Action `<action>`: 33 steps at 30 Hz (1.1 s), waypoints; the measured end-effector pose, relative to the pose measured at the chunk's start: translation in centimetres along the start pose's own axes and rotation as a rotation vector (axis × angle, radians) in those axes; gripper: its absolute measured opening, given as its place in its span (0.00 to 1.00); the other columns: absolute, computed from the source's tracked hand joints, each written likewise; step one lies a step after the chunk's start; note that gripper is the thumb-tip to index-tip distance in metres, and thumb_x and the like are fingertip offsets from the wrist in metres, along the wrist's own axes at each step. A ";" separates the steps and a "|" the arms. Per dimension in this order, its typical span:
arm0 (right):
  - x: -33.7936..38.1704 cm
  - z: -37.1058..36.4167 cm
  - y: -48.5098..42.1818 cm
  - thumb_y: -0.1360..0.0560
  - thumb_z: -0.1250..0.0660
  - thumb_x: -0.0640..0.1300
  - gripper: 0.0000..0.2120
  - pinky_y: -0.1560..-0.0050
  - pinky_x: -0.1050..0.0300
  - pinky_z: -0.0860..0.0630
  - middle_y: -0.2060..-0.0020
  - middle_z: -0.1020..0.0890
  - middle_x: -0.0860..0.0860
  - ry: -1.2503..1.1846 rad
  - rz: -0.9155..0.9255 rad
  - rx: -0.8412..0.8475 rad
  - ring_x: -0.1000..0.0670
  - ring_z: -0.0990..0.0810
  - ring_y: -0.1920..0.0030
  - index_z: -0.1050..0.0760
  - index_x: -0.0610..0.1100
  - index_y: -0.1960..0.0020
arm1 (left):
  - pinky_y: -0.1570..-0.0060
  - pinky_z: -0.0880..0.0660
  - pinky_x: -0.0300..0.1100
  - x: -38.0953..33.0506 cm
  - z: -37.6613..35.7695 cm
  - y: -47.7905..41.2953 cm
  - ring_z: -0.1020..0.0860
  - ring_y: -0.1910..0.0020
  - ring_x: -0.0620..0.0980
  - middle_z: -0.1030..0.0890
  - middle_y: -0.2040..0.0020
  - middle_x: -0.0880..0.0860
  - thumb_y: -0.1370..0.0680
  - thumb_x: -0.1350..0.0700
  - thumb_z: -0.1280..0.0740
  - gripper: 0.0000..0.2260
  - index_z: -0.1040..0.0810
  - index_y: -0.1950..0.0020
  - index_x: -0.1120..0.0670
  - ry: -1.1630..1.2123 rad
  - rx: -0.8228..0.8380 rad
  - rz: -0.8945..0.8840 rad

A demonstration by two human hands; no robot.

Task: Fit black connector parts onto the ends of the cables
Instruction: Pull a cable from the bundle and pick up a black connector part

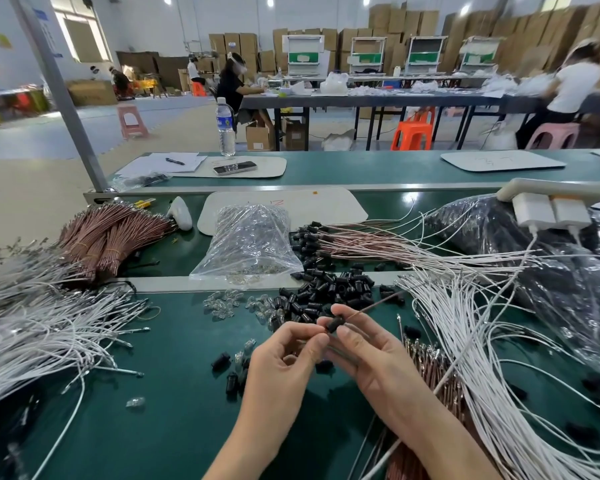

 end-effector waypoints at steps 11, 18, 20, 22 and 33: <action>5.1 5.9 0.3 0.18 0.38 0.38 0.13 0.49 0.59 0.18 0.51 0.17 0.48 -0.350 0.283 -0.277 0.51 0.16 0.53 0.18 0.49 0.41 | 0.59 0.29 0.27 0.2 -0.4 0.9 0.22 0.56 0.37 0.21 0.52 0.34 0.20 0.37 0.41 0.09 0.24 0.45 0.37 -0.602 0.132 -0.205; 5.1 6.1 0.4 0.18 0.38 0.38 0.14 0.51 0.60 0.18 0.52 0.16 0.48 -0.373 0.274 -0.334 0.51 0.18 0.55 0.19 0.47 0.37 | 0.50 0.29 0.26 -0.2 -2.8 1.2 0.26 0.47 0.34 0.24 0.51 0.33 0.17 0.41 0.41 0.08 0.24 0.43 0.39 -0.865 0.309 -0.208; 5.2 6.2 0.4 0.19 0.38 0.38 0.14 0.51 0.60 0.18 0.52 0.17 0.48 -0.383 0.276 -0.337 0.51 0.18 0.55 0.20 0.47 0.37 | 0.51 0.29 0.29 -0.6 -4.1 1.2 0.26 0.47 0.36 0.23 0.48 0.36 0.16 0.40 0.43 0.09 0.25 0.43 0.40 -0.920 0.362 -0.195; 5.3 6.2 0.4 0.19 0.38 0.38 0.13 0.51 0.61 0.18 0.51 0.18 0.48 -0.387 0.291 -0.336 0.51 0.19 0.55 0.20 0.48 0.38 | 0.50 0.27 0.36 -0.9 -5.6 1.1 0.26 0.45 0.39 0.24 0.45 0.40 0.16 0.40 0.44 0.10 0.27 0.42 0.42 -1.000 0.422 -0.149; 5.7 6.2 0.5 0.25 0.32 0.40 0.13 0.53 0.60 0.18 0.52 0.16 0.49 -0.359 0.341 -0.352 0.51 0.17 0.56 0.16 0.51 0.44 | 0.59 0.35 0.45 -2.3 -9.0 0.9 0.21 0.46 0.56 0.23 0.44 0.53 0.17 0.60 0.41 0.04 0.31 0.44 0.54 -1.388 0.603 0.081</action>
Point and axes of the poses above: each hand's wrist, its own y-axis away from the middle knuckle, its own z-axis out of the back of the hand, x = y × z, the point moved 2 cm from there along -y, towards the middle knuckle
